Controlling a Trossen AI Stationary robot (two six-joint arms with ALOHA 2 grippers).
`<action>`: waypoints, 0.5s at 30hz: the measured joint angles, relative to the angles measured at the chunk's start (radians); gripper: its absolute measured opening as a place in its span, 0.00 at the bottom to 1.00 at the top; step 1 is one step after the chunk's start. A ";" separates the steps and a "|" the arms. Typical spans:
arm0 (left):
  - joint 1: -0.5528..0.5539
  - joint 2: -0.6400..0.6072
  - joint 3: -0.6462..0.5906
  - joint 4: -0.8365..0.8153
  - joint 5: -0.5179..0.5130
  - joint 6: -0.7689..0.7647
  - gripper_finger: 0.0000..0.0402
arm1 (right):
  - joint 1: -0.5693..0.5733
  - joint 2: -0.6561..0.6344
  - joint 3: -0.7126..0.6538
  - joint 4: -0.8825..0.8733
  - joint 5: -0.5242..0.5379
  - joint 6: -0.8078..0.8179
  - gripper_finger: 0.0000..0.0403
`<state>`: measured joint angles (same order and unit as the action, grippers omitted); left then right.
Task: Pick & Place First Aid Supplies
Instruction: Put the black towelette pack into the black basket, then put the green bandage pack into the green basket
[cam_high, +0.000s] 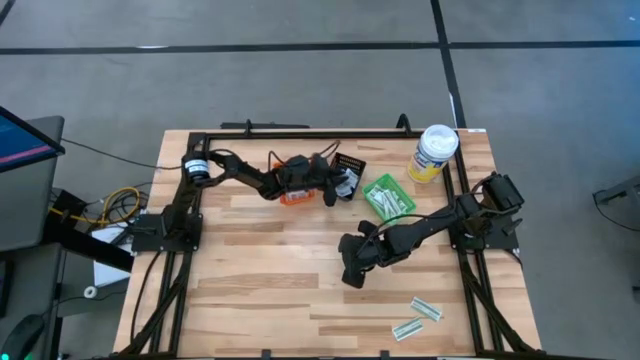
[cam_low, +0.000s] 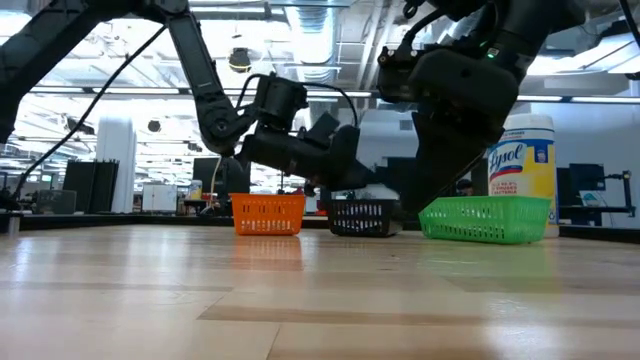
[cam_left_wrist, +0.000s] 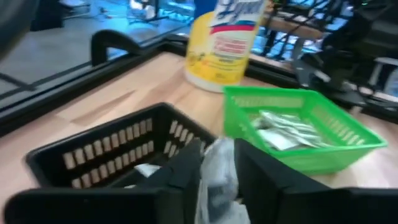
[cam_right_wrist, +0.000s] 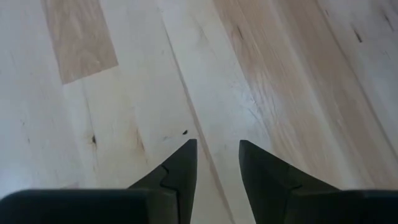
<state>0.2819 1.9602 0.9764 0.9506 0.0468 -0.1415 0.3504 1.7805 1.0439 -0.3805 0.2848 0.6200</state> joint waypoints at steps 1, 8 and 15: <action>0.001 -0.003 0.000 -0.006 -0.008 -0.001 0.26 | 0.000 0.000 0.000 0.000 0.000 0.000 0.28; -0.003 -0.104 -0.002 -0.023 -0.024 0.033 0.32 | 0.015 0.000 0.000 0.000 0.000 -0.001 0.28; -0.088 -0.288 -0.004 -0.344 0.111 0.031 0.29 | 0.055 0.000 0.000 0.003 0.001 -0.001 0.28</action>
<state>0.1943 1.6725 0.9720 0.6063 0.1581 -0.1107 0.4053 1.7805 1.0439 -0.3775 0.2861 0.6194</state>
